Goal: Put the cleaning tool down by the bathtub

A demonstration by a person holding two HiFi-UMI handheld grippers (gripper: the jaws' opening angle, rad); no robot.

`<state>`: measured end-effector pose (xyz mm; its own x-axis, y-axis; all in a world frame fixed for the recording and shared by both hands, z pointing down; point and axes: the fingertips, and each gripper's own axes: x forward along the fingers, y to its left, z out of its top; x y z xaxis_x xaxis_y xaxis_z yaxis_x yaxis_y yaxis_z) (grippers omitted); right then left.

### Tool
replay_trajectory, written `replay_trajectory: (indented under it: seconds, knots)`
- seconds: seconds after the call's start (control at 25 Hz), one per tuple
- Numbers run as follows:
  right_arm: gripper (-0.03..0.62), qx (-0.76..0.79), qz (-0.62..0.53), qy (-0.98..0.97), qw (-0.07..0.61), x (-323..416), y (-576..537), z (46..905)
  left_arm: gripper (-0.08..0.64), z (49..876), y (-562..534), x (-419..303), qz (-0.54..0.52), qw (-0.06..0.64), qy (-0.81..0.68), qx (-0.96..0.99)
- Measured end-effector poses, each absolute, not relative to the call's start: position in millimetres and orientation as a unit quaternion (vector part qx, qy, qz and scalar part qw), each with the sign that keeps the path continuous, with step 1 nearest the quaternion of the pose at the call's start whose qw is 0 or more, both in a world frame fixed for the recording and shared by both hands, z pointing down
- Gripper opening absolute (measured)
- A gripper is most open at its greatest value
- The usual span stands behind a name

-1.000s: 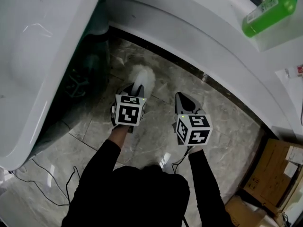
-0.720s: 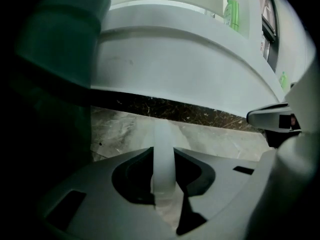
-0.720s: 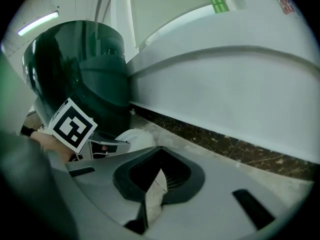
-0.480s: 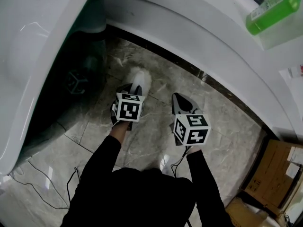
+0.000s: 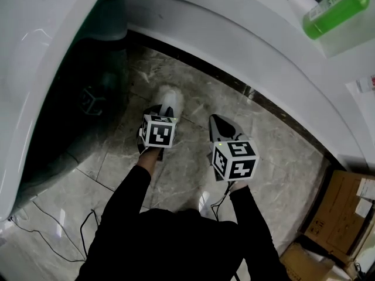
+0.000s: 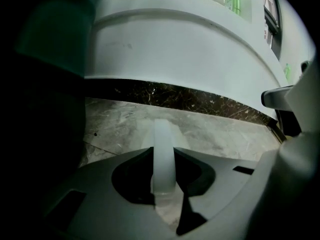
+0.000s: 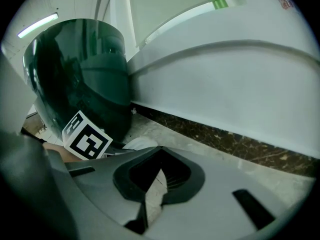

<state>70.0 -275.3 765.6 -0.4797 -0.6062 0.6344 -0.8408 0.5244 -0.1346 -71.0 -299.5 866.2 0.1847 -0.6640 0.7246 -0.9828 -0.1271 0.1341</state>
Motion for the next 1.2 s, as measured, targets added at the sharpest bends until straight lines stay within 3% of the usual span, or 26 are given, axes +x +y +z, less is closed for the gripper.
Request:
replay_trajectory:
  seconds: [1.2]
  knots:
    - [0.000,0.426,0.219,-0.833,0.279,64,-271,771,0.129,844,-298,-67,0.230,0.286,-0.577,0.730]
